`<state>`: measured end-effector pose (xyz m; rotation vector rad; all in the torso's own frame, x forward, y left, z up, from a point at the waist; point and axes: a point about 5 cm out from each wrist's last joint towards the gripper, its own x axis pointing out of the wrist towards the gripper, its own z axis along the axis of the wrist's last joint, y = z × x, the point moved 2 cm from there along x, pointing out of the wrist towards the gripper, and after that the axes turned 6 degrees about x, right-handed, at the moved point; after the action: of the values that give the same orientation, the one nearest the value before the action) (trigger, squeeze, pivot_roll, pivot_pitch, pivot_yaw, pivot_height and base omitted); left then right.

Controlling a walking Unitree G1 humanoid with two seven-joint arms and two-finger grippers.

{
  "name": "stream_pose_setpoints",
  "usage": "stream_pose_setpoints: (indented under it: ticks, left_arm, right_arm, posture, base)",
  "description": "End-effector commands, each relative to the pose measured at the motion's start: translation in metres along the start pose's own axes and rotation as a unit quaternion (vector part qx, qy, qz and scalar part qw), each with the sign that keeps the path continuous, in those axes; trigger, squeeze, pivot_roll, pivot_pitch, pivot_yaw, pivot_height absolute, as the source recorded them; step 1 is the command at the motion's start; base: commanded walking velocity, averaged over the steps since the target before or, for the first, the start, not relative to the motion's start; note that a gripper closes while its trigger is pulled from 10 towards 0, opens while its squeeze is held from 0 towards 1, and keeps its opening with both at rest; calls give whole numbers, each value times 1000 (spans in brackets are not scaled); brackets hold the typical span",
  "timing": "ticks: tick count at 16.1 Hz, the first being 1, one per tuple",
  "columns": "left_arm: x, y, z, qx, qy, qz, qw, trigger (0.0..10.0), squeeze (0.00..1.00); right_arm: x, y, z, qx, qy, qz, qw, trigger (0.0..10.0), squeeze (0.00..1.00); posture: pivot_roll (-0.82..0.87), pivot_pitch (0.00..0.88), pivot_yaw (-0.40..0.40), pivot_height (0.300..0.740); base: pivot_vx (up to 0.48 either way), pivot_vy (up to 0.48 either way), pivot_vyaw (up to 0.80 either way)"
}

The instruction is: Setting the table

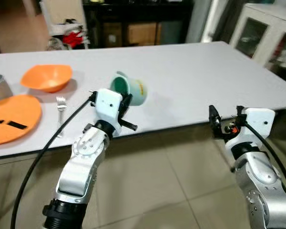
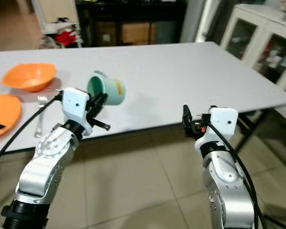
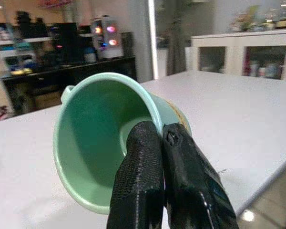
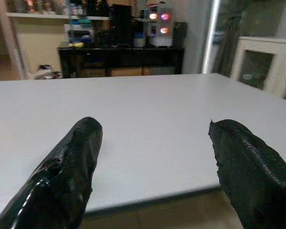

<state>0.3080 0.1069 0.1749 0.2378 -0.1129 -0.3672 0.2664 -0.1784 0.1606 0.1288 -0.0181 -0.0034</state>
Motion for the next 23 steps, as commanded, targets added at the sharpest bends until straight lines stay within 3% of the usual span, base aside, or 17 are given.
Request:
stream_pose_setpoints:
  ticks: [1, 6, 9, 11, 13, 23]
  left_arm:
    - [-1, 11, 2, 12, -4, 16, 1000, 10000, 0]
    - [-1, 11, 1, 13, -3, 14, 1000, 10000, 0]
    - [-3, 13, 0, 14, -1, 18, 1000, 10000, 0]
    - [-3, 12, -1, 18, 1, 16, 1000, 10000, 0]
    - [-4, 12, -2, 20, 3, 14, 1000, 10000, 0]
    - [-2, 7, -3, 26, 4, -5, 1000, 10000, 0]
  right_arm:
    - [2, 6, 1, 5, -4, 8, 1000, 10000, 0]
    - [0, 6, -1, 8, 2, 11, 1000, 10000, 0]
    - [-2, 15, -13, 44, 55, 62, 996, 10000, 0]
    - [-6, 17, -24, 16, 98, 97, 990, 10000, 0]
    - [-8, 13, -29, 6, 111, 94, 989, 10000, 0]
    - [-11, 13, -32, -21, 125, 101, 987, 10000, 0]
  posture:
    - [-35, 0, -35, 740]
    - [-36, 0, -34, 740]
    - [-34, 0, -37, 740]
    - [-32, 0, -37, 740]
    - [-32, 0, -36, 740]
    - [-40, 0, -20, 740]
  base:
    - [337, 0, 0]
    - [340, 0, 0]
    - [338, 0, 0]
    - [339, 0, 0]
    - [334, 0, 0]
    - [329, 0, 0]
